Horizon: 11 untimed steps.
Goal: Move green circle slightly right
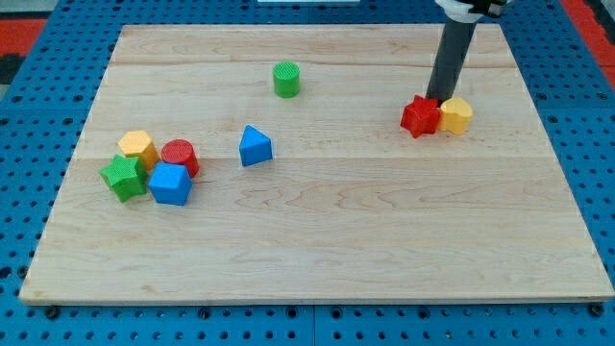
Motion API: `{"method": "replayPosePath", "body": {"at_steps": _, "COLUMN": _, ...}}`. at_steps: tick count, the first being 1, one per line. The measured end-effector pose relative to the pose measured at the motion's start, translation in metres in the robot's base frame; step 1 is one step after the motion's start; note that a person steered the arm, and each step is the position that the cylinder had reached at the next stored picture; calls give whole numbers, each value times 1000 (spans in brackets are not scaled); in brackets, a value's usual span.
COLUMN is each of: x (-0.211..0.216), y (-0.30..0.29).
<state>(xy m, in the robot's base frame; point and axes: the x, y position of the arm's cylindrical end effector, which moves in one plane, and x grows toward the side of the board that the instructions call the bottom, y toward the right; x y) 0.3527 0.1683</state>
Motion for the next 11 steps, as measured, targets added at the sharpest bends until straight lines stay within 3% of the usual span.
{"method": "replayPosePath", "body": {"at_steps": 1, "x": 11, "y": 0}}
{"method": "replayPosePath", "body": {"at_steps": 2, "x": -26, "y": -10}}
{"method": "replayPosePath", "body": {"at_steps": 3, "x": -78, "y": -100}}
{"method": "replayPosePath", "body": {"at_steps": 4, "x": -92, "y": -210}}
{"method": "replayPosePath", "body": {"at_steps": 5, "x": -54, "y": -246}}
{"method": "replayPosePath", "body": {"at_steps": 9, "x": -43, "y": -88}}
{"method": "replayPosePath", "body": {"at_steps": 11, "x": -43, "y": -123}}
